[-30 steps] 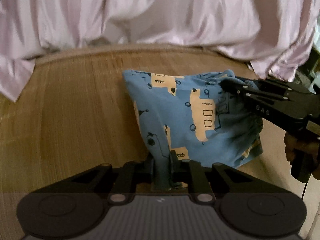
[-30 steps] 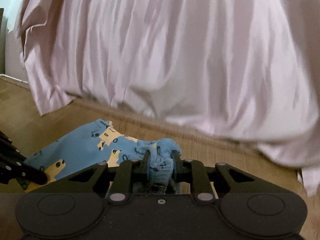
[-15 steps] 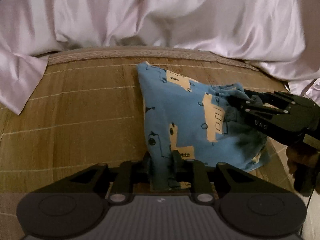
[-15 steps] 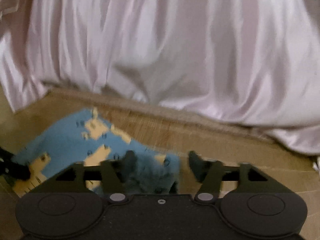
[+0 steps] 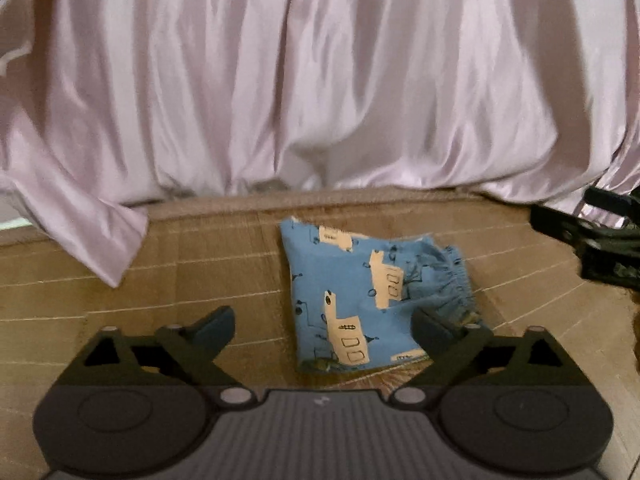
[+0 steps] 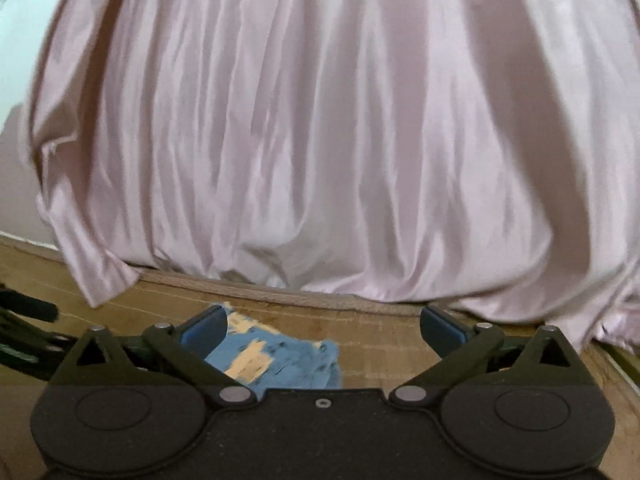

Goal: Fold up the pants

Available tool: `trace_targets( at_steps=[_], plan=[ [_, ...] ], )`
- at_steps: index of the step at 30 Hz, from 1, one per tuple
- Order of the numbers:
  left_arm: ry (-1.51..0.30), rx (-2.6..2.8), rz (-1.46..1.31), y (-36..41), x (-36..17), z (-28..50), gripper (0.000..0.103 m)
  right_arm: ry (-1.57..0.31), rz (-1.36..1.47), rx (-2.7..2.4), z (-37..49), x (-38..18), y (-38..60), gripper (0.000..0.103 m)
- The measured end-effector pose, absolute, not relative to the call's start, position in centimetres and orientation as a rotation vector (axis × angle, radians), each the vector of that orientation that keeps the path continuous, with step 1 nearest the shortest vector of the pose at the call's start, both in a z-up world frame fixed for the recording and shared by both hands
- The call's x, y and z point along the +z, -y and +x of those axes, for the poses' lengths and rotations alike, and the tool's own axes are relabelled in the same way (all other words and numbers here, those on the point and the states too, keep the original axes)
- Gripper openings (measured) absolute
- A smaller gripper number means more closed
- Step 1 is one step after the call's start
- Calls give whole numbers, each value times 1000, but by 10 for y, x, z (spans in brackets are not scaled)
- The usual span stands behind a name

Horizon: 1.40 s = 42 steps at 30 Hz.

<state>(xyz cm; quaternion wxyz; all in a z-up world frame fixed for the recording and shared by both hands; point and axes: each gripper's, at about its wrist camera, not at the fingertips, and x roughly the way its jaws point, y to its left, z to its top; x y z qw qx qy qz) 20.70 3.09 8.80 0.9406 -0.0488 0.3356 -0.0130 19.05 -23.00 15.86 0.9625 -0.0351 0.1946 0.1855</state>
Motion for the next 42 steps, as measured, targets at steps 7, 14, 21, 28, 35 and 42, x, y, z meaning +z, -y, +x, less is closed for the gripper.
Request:
trace_targets(
  at_steps=[7, 14, 21, 28, 35, 42],
  plan=[
    [-674, -26, -45, -22, 82, 154, 103, -484, 9, 327, 120, 136, 241, 102],
    [-671, -7, -14, -22, 64, 122, 103, -590, 71, 318, 103, 103, 243, 102],
    [-707, -7, -31, -28, 59, 118, 103, -623, 102, 337, 105, 96, 240, 102],
    [-706, -6, -34, -28, 59, 118, 103, -628, 102, 348, 105, 96, 240, 102],
    [-737, 20, -78, -31, 59, 120, 103, -636, 101, 360, 105, 94, 239, 102],
    [-763, 31, -69, -36, 54, 121, 103, -643, 92, 382, 105, 93, 236, 102]
  ],
)
